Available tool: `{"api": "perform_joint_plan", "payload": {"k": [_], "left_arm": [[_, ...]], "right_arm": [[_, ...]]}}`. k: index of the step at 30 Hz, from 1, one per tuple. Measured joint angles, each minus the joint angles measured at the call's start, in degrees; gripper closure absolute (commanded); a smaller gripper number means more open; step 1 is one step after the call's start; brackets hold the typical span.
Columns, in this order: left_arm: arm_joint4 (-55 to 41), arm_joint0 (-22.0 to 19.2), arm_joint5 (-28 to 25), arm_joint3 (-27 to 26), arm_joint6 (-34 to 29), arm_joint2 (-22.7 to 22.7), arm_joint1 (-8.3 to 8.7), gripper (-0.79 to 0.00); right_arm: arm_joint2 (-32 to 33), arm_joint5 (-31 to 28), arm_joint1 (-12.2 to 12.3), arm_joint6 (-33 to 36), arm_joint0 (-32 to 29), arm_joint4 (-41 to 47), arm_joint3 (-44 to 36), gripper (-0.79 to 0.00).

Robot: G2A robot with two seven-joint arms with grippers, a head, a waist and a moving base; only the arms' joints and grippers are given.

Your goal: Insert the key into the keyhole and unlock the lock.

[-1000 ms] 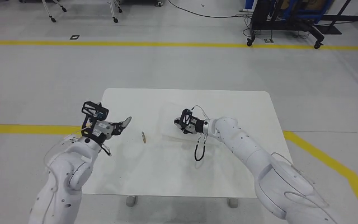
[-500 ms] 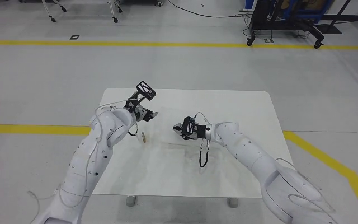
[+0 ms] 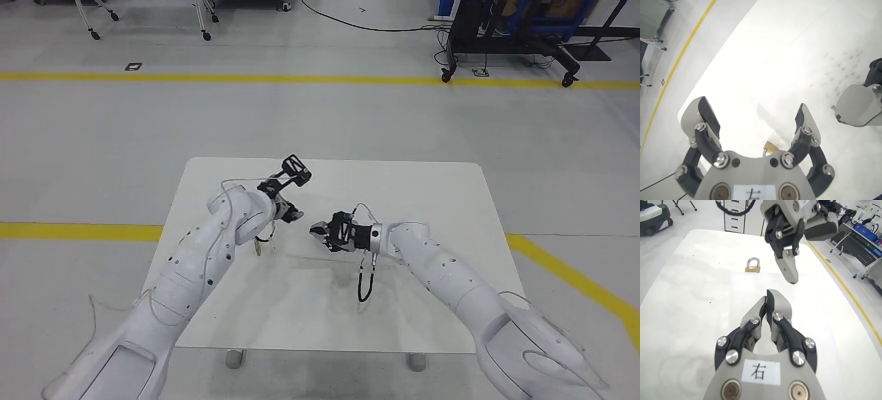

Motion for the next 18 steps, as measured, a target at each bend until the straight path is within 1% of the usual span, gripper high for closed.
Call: {"api": "perform_joint_plan", "payload": {"k": [4,10,18], "left_arm": [[0.57,-2.14,1.4,4.66,0.48,3.69,-1.78,-0.785],[1.72,-4.64,3.5,10.86,1.66,7.92,-4.27,-0.785],[2.41,-6.88,5.09,16.92,4.0,10.4,-6.7,-0.785]], "right_arm": [[1.15,-0.02,0.78,-0.3,-0.68,0.22,-1.05,0.0],[2.65,-0.17,1.86,-1.12,-1.7,0.3,-2.12,0.0],[4.38,-0.41,2.73,-3.27,-2.69,1.49,-2.86,0.0]]}}
